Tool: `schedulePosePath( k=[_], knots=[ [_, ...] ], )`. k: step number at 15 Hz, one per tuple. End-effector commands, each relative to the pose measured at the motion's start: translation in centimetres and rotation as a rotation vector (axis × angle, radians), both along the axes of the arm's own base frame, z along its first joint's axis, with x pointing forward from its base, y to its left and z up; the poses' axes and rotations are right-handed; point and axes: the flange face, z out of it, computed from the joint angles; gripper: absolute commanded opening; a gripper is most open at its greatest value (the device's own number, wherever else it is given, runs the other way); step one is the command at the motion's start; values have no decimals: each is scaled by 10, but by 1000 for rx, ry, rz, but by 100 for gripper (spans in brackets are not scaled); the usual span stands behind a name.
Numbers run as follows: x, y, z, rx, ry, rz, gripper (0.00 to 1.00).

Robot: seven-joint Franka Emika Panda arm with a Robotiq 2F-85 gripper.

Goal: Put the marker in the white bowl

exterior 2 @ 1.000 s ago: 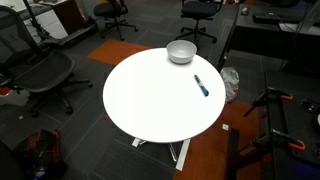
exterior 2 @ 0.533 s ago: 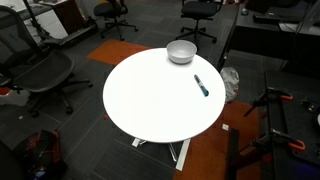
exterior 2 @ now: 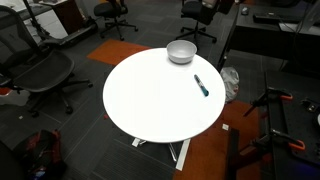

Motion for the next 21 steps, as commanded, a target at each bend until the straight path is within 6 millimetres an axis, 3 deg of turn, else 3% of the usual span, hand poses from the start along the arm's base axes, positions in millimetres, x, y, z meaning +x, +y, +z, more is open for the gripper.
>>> schedulePosePath(
  k=[1,10,21],
  knots=[
    [14,-31,-24,22,-9,-142,100],
    [29,-118,-103,64,45,-468,100],
    [52,-167,-201,40,50,-782,100]
  ],
)
